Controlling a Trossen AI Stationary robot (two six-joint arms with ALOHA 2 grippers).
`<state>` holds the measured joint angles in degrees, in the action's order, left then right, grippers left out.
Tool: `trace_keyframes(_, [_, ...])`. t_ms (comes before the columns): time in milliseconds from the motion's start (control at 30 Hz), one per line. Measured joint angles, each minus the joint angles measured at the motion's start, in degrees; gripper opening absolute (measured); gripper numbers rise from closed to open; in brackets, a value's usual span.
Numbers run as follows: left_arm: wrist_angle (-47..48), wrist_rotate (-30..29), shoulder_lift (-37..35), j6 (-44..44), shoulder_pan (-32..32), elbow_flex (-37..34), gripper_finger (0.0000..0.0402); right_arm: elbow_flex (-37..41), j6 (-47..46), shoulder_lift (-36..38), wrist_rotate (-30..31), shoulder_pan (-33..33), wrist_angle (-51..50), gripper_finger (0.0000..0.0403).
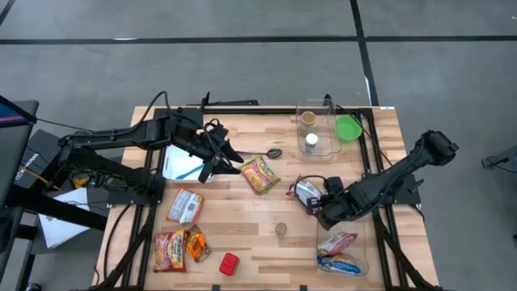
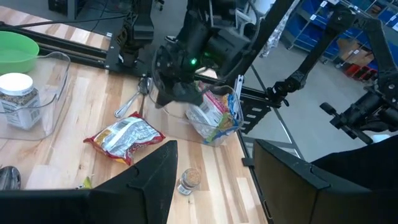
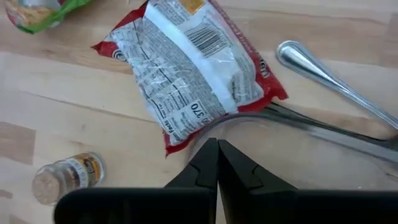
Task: Pick & Place Food Item
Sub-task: Adjust the bottom transparent bin
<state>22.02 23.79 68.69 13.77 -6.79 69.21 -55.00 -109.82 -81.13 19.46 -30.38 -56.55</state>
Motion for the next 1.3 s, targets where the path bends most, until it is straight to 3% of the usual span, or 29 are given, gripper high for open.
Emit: trace_keyframes(1300, [0.0,0.0,0.0,0.2,0.0,0.0,0.0204,0.0,4.6,-0.6,1.8,0.9,6.0,0.0])
